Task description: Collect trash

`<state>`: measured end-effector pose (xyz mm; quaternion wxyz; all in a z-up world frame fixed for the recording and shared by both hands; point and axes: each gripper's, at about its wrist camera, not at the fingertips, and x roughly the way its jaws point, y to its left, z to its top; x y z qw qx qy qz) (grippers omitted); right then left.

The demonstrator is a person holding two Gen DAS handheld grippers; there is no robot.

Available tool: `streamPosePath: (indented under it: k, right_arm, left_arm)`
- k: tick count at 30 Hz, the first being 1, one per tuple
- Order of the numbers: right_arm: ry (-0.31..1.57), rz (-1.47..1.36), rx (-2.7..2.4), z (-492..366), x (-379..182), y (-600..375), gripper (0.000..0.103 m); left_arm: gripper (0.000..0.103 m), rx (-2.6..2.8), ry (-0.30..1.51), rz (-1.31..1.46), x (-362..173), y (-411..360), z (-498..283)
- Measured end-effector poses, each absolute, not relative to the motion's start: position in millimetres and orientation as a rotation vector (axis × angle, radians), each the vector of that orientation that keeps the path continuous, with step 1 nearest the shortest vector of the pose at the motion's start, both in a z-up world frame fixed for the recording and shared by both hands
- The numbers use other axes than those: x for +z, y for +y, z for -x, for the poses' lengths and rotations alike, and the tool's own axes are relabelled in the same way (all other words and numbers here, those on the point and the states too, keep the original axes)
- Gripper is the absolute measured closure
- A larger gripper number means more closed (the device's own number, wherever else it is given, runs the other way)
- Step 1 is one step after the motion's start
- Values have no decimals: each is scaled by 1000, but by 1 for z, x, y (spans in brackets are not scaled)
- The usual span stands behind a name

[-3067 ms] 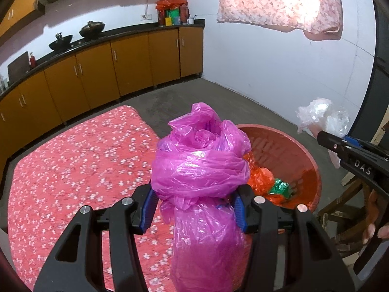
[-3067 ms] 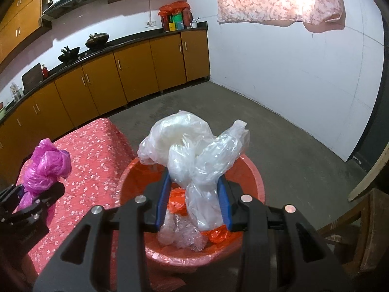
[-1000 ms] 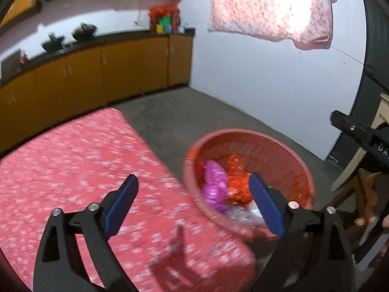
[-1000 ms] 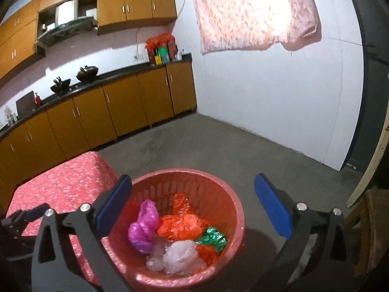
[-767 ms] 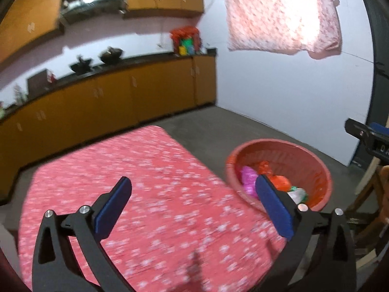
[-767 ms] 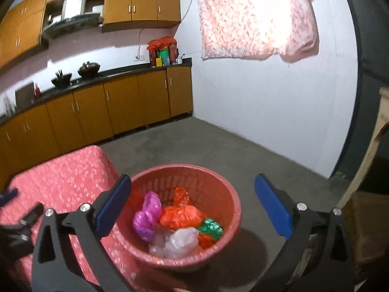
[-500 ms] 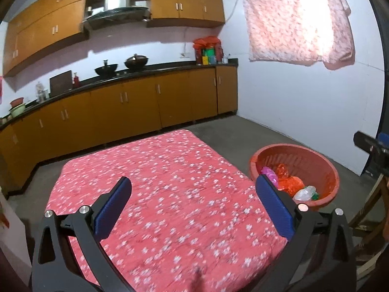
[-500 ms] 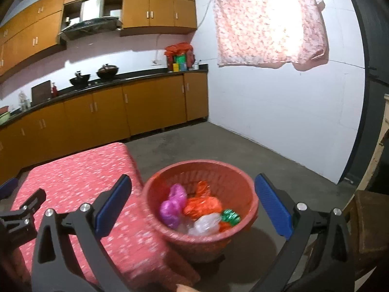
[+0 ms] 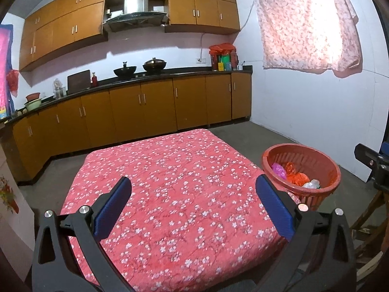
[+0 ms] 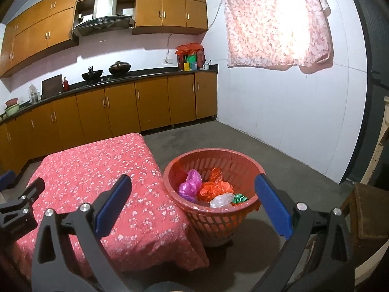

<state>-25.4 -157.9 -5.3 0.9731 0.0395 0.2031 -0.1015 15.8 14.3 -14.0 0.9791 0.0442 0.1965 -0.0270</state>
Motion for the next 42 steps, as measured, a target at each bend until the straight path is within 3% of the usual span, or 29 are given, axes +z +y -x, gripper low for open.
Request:
streamPosePath:
  k: [42]
  right_arm:
    - [413, -75, -173, 51, -4, -144, 4]
  left_arm:
    - [2, -54, 395, -52, -5, 25, 2]
